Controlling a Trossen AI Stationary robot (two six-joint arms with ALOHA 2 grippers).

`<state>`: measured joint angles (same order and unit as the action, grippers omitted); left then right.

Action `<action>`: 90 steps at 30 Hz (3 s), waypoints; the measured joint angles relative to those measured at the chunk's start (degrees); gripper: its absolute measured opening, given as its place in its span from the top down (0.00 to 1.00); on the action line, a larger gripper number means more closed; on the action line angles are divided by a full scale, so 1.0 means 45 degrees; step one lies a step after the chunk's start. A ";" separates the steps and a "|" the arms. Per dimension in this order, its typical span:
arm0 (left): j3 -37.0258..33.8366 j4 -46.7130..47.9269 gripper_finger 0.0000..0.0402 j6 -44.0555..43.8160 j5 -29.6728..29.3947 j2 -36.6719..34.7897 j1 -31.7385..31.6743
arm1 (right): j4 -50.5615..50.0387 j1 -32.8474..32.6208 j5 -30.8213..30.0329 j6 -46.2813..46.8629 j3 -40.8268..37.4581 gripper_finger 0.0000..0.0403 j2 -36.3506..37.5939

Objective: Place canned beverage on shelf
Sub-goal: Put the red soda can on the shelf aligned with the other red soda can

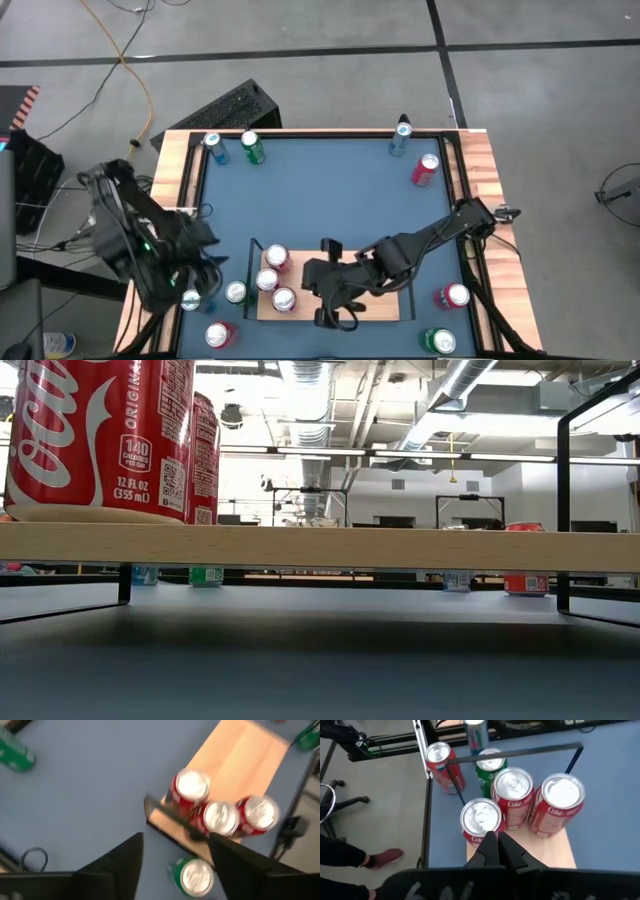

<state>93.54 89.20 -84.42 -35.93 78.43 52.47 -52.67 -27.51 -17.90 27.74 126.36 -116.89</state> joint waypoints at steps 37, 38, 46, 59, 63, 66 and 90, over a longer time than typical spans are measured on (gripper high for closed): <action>-0.9588 -1.0570 1.00 -0.1855 -0.3744 -0.1199 0.3061 | -0.0146 0.0051 -0.0721 -0.1277 0.1405 1.00 -0.0138; -0.9721 -1.0886 1.00 -0.1616 -0.3783 -0.1194 0.3034 | -0.0146 0.0046 -0.0721 -0.1278 0.1405 1.00 -0.0138; -1.0457 -1.3040 1.00 0.0857 -0.3592 -0.1194 0.2635 | -0.0068 0.0050 -0.0725 -0.1275 0.1405 1.00 -0.0138; -1.0457 -1.4125 1.00 0.4215 -0.2905 -0.1183 0.1531 | 0.0042 0.0063 -0.0725 -0.1267 0.1405 1.00 -0.0138; -1.0457 -1.4291 1.00 0.4948 -0.2971 -0.1185 0.1325 | 0.0230 0.0063 -0.0722 -0.1267 0.1405 1.00 -0.0138; -1.0457 -1.4321 1.00 0.5263 -0.2979 -0.1185 0.1159 | 0.0294 0.0063 -0.0721 -0.1267 0.1405 1.00 -0.0138; -1.0595 -1.5558 1.00 0.6810 -0.2810 -0.1187 0.1029 | 0.0634 -0.0394 -0.0716 -0.0170 -0.0091 1.00 -0.0127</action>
<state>45.86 19.18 -53.77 -48.57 73.09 57.10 -49.82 -29.28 -21.12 26.98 125.95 -117.47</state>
